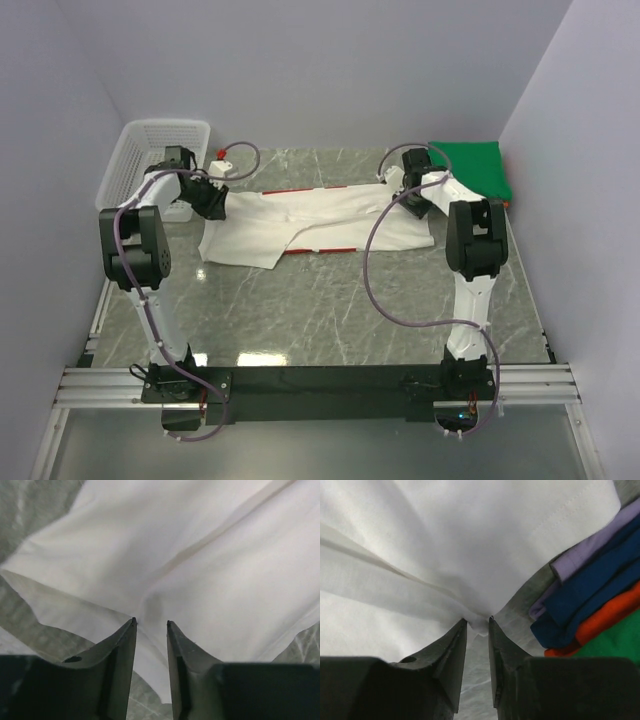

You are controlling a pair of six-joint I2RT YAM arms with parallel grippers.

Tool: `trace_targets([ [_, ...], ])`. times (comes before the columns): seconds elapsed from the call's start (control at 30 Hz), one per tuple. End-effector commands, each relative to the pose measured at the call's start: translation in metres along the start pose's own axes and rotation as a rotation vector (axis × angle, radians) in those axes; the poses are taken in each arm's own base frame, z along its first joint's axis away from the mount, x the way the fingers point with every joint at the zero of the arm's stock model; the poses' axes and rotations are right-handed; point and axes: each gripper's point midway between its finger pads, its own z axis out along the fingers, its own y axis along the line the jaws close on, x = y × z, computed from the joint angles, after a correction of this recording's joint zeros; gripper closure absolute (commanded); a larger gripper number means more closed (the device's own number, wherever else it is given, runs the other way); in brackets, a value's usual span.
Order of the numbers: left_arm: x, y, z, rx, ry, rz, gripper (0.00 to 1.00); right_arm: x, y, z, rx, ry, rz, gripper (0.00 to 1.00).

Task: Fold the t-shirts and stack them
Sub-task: Fold the tshirt

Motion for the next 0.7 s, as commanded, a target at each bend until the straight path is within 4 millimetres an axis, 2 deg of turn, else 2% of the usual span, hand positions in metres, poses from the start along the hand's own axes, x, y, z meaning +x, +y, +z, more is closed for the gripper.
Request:
trace_targets([
  [0.0, 0.009, 0.004, -0.001, -0.086, 0.038, -0.034, 0.62, -0.02, -0.018, -0.03, 0.083, -0.054, 0.055, 0.66],
  [0.17, -0.019, 0.0, -0.039, -0.225, -0.045, -0.052, 0.52, -0.024, -0.01, -0.076, 0.057, -0.113, 0.084, 0.65],
  [0.2, -0.02, -0.003, -0.049, -0.259, -0.047, -0.049, 0.52, -0.027, -0.008, -0.089, 0.041, -0.144, 0.091, 0.65],
  [0.27, -0.025, -0.011, -0.055, -0.282, -0.061, -0.023, 0.51, -0.023, 0.0, -0.097, 0.011, -0.145, 0.101, 0.65],
  [0.3, -0.02, -0.018, -0.056, -0.289, -0.054, -0.018, 0.51, -0.022, 0.003, -0.102, 0.002, -0.153, 0.101, 0.65],
  [0.37, -0.016, -0.023, -0.053, -0.298, -0.039, -0.003, 0.52, -0.018, 0.015, -0.099, -0.042, -0.145, 0.105, 0.67],
  [0.4, -0.011, -0.034, -0.044, -0.279, -0.022, 0.009, 0.52, -0.017, 0.021, -0.094, -0.066, -0.135, 0.103, 0.69],
  [0.53, 0.001, -0.046, -0.02, -0.246, 0.019, 0.011, 0.55, -0.015, 0.049, -0.075, -0.169, -0.093, 0.118, 0.75],
  [0.67, 0.016, -0.049, 0.002, -0.228, 0.076, -0.017, 0.58, -0.014, 0.06, -0.056, -0.206, -0.061, 0.134, 0.75],
])
